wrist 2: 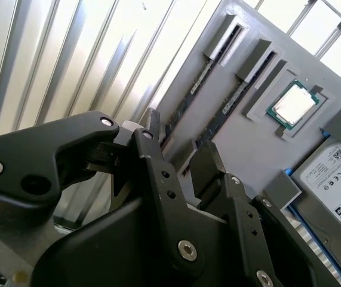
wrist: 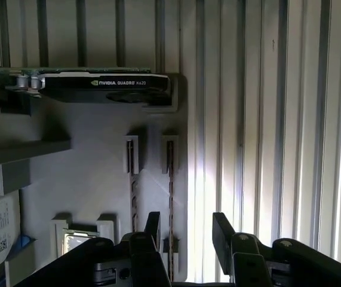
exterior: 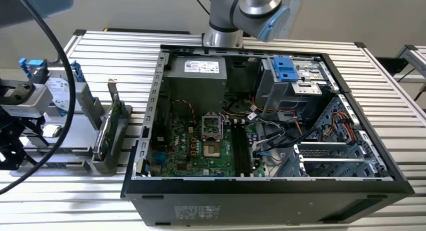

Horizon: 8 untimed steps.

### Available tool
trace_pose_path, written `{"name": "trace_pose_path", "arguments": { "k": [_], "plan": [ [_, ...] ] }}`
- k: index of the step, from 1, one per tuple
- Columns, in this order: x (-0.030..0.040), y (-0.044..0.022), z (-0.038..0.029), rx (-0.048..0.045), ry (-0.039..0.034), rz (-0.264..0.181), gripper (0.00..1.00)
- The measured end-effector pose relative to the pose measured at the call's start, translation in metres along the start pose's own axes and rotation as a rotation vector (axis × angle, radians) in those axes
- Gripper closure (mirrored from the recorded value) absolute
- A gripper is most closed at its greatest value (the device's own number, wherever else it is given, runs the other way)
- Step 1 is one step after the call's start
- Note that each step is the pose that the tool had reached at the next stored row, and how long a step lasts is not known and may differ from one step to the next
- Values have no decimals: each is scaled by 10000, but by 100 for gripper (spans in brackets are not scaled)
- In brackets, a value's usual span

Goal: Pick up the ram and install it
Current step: 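Pick up the ram and move it above insertion slot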

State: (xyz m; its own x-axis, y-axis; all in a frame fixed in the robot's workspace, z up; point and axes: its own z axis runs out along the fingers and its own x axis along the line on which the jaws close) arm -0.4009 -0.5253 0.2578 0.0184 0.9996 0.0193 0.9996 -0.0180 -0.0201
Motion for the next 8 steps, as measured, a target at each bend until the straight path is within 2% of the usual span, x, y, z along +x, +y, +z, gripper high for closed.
{"name": "trace_pose_path", "arguments": {
  "k": [8],
  "plan": [
    [3,1,36,5,0,0,0]
  ]
}}
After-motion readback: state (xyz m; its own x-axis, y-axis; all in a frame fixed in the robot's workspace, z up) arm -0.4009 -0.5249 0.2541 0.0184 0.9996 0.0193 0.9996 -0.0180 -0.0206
